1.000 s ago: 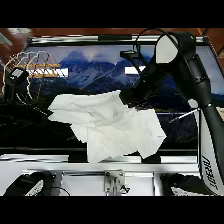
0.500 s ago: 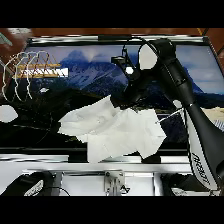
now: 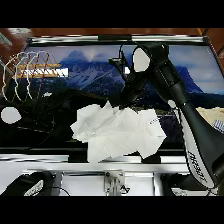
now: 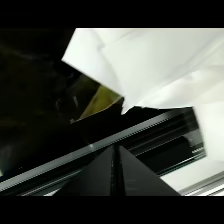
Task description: Fold the shirts.
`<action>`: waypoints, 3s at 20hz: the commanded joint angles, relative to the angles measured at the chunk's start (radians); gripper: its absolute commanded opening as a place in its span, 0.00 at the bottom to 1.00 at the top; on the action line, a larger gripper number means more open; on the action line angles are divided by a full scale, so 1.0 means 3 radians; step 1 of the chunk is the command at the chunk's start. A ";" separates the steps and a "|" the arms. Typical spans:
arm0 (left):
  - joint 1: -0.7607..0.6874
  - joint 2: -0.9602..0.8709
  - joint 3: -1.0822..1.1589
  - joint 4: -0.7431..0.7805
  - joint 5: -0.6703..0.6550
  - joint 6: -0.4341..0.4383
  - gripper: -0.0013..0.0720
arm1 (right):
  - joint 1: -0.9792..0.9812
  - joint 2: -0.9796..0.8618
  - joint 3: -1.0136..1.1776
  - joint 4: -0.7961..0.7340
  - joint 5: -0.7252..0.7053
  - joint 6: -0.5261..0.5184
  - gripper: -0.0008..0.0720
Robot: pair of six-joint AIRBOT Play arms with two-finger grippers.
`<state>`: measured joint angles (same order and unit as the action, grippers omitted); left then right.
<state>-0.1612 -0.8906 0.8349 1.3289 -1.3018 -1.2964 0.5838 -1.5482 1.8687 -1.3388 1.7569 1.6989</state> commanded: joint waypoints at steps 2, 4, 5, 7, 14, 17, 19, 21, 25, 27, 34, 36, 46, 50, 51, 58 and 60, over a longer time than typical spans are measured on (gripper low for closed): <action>0.0003 -0.0014 0.0004 0.0342 -0.0001 0.0086 0.13 | 0.0006 -0.0008 0.0004 0.0003 -0.0072 -0.0024 0.11; 0.0003 0.0006 0.0125 0.0308 0.0067 -0.0052 0.24 | 0.0006 -0.0008 0.0004 0.0004 -0.0117 -0.0029 0.11; 0.0003 0.0005 0.0259 0.0282 0.0117 -0.0083 0.24 | 0.0006 -0.0008 0.0004 0.0005 -0.0131 -0.0029 0.11; 0.0015 0.0001 0.0633 0.0287 0.0304 -0.0231 0.61 | 0.0006 -0.0008 0.0004 0.0006 -0.0132 -0.0029 0.11; 0.1245 -0.0933 0.2380 0.0284 0.0295 -0.0717 0.82 | 0.0006 -0.0008 0.0004 0.0072 -0.0275 0.0034 0.11; 0.1644 -0.1748 0.2988 0.0217 -0.0242 -0.0629 0.86 | 0.0008 -0.0008 0.0004 0.0107 -0.0276 0.0089 0.11; 0.1737 -0.2197 0.3198 0.0210 -0.0374 -0.0538 0.86 | 0.0008 -0.0008 0.0004 0.0107 -0.0275 0.0125 0.11; 0.1762 -0.2551 0.3292 0.0210 -0.0313 -0.0403 0.84 | 0.0018 -0.0008 0.0004 0.0094 -0.0272 0.0149 0.11; 0.1762 -0.2951 0.3293 0.0210 0.0001 -0.0149 0.83 | 0.0017 -0.0008 0.0004 0.0094 -0.0334 0.0193 0.11; 0.1761 -0.3037 0.3293 0.0210 0.0159 -0.0193 0.83 | 0.0017 -0.0008 0.0004 0.0094 -0.0365 0.0243 0.11; 0.1762 -0.3065 0.3298 0.0387 0.0296 -0.0217 0.83 | 0.0017 -0.0008 0.0004 0.0093 -0.0355 0.0404 0.11; 0.1768 -0.3079 0.3298 0.0399 0.0257 -0.0219 0.82 | 0.0017 -0.0008 0.0004 0.0097 -0.0346 0.0425 0.11; 0.1804 -0.3414 0.3296 0.0409 0.0303 -0.0214 0.82 | 0.0017 -0.0008 0.0004 0.0117 -0.0249 0.0496 0.12; 0.1803 -0.3535 0.3296 0.0407 0.0354 -0.0189 0.82 | 0.0017 -0.0008 0.0004 0.0052 -0.0252 0.0496 0.12; 0.1798 -0.3557 0.3296 0.0395 0.0379 -0.0189 0.82 | 0.0017 -0.0008 0.0004 0.0011 -0.0251 0.0497 0.12; 0.1773 -0.3676 0.3296 0.0202 0.0343 -0.0071 0.73 | 0.0017 -0.0008 0.0004 -0.0122 -0.0273 0.0496 0.11; 0.1756 -0.3727 0.3296 0.0193 0.0298 -0.0067 0.71 | 0.0017 -0.0008 0.0004 -0.0122 -0.0271 0.0496 0.12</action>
<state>0.3706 -1.9903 1.8236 1.4052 -1.1980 -1.3304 0.5888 -1.5501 1.8687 -1.3636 1.6760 1.8473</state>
